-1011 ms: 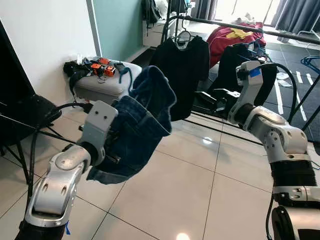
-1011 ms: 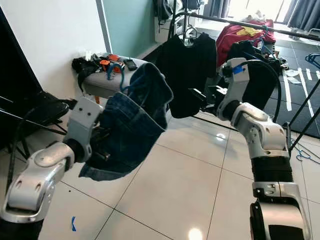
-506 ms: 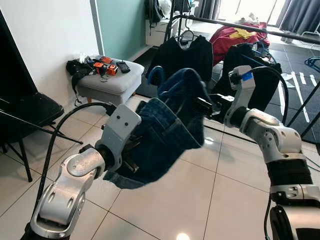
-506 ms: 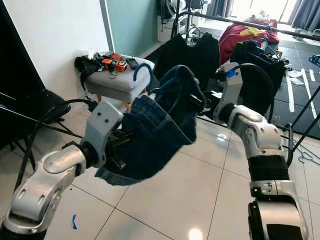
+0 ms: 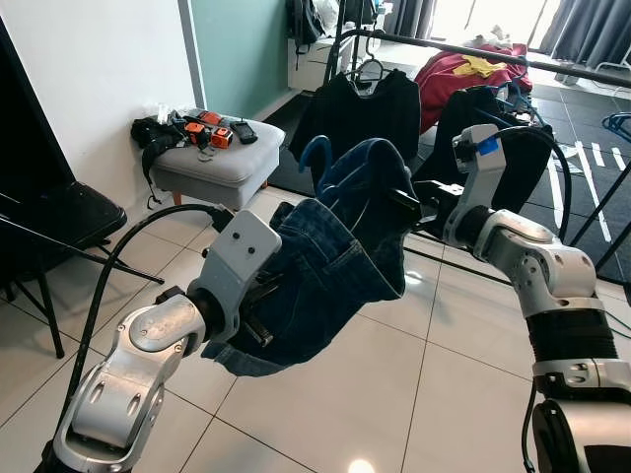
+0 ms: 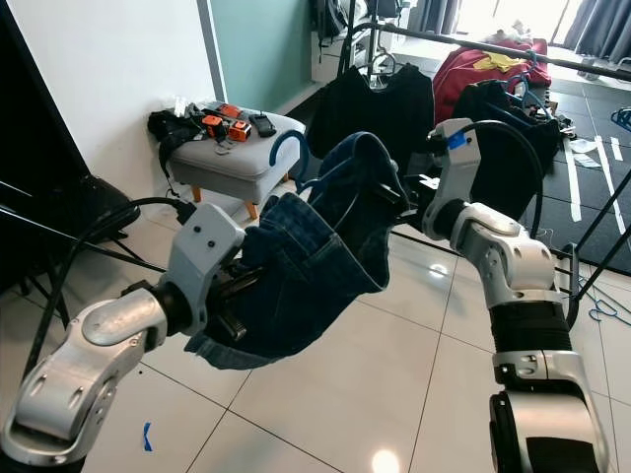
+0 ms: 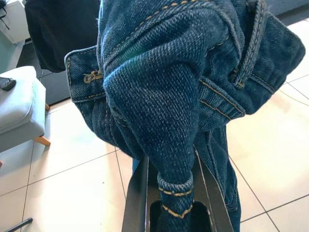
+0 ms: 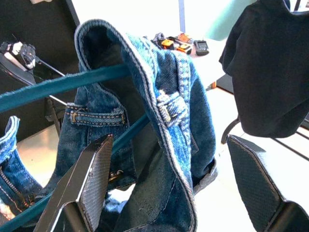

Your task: Hang hanger

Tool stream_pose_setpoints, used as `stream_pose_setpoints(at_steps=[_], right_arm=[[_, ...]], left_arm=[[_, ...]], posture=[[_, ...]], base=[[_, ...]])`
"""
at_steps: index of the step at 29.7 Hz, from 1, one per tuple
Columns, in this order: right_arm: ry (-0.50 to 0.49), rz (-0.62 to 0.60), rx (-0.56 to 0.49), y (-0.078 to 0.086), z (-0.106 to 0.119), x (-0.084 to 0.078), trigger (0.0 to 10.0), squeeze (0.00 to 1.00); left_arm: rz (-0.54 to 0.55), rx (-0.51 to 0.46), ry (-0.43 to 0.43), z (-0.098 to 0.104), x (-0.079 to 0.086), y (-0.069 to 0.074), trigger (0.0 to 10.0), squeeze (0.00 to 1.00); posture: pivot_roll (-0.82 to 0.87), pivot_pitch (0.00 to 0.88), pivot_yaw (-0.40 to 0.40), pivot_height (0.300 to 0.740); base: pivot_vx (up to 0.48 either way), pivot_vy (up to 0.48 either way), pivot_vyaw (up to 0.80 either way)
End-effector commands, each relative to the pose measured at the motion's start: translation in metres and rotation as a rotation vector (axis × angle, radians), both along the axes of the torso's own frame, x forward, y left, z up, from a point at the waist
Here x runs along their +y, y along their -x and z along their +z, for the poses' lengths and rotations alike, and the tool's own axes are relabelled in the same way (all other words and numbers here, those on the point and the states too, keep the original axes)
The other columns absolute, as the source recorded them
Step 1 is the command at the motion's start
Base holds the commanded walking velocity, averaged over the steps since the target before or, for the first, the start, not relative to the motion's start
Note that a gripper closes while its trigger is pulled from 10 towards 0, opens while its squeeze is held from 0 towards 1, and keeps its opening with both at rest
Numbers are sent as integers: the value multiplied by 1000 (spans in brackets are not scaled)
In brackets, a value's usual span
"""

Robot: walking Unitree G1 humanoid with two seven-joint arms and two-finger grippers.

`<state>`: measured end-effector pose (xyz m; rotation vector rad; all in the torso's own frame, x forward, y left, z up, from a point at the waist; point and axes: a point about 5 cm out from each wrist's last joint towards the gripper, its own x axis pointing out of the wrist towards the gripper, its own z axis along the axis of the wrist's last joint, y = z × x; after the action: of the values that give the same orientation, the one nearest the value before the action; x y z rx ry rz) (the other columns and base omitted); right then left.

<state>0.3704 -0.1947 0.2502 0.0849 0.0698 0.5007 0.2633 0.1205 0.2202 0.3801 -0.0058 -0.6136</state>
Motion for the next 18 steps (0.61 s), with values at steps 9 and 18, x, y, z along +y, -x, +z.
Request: stream_pose_setpoints(at_steps=[9,18], right_arm=[[-11,-34,-39,-3,9,-9,941,0],[-6,-16,-19,-2,5,-7,0,0]], left_arm=[[-54,-61,-19,10,-2,9,10000,0],[-124,-76,12,16,-9,17,10000,0]], posture=[[-55,49,-55,740],[-55,54,-56,740]], base=[[0,0,0],[0,0,0]])
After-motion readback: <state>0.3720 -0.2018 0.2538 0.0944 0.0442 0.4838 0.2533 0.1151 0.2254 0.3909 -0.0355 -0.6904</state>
